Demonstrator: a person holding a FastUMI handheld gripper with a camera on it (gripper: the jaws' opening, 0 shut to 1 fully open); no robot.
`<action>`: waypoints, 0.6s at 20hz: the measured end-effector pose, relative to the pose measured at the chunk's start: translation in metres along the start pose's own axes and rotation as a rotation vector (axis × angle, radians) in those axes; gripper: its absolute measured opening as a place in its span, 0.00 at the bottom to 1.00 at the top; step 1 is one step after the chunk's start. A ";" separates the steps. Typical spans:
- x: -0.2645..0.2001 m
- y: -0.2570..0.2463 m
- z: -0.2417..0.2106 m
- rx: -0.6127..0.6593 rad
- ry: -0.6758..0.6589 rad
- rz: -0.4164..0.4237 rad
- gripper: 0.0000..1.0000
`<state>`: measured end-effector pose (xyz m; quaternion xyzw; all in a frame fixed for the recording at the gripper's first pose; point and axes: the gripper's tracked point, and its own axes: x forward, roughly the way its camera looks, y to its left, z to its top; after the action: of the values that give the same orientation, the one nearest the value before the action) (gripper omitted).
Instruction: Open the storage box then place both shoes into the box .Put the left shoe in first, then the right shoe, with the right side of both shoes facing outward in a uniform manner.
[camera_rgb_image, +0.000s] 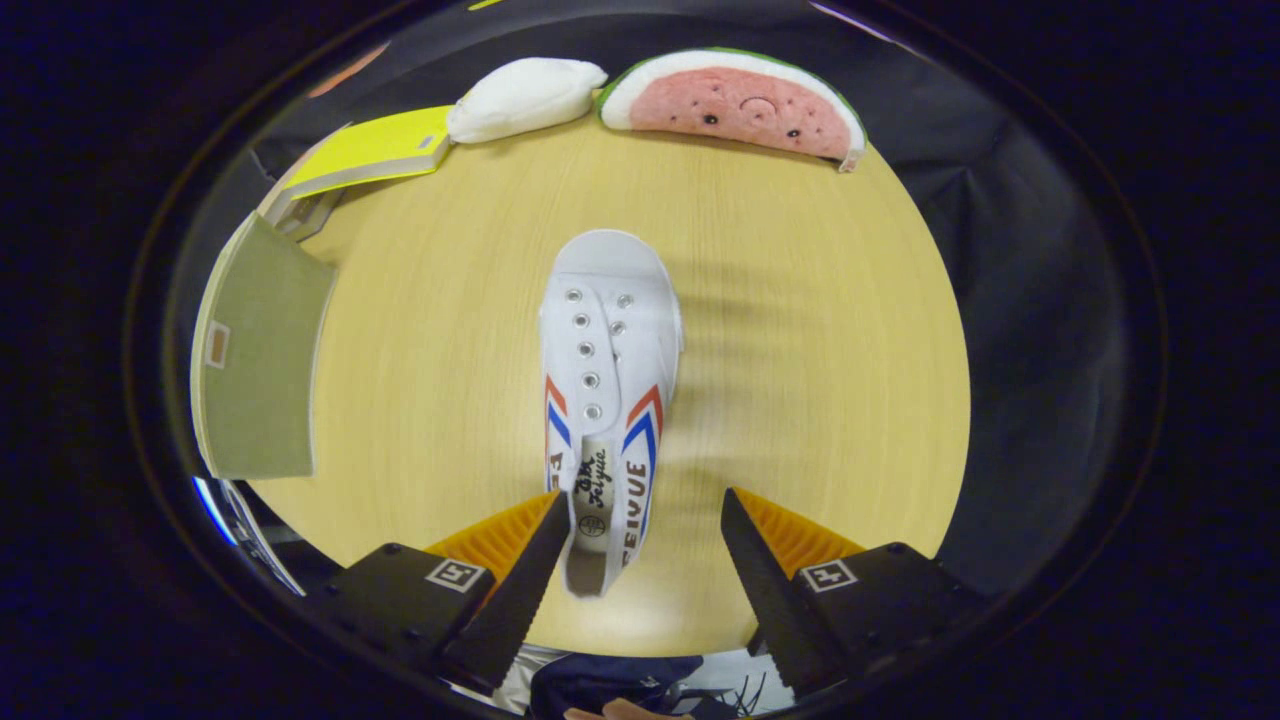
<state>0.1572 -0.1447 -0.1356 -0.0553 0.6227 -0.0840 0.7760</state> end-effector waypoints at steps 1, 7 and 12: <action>-0.003 -0.005 -0.001 -0.008 -0.001 -0.014 0.98; 0.011 -0.006 0.003 -0.011 -0.013 -0.029 0.97; 0.035 -0.003 0.024 -0.064 -0.065 -0.074 0.81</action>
<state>0.1875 -0.1553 -0.1636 -0.1057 0.5971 -0.0911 0.7899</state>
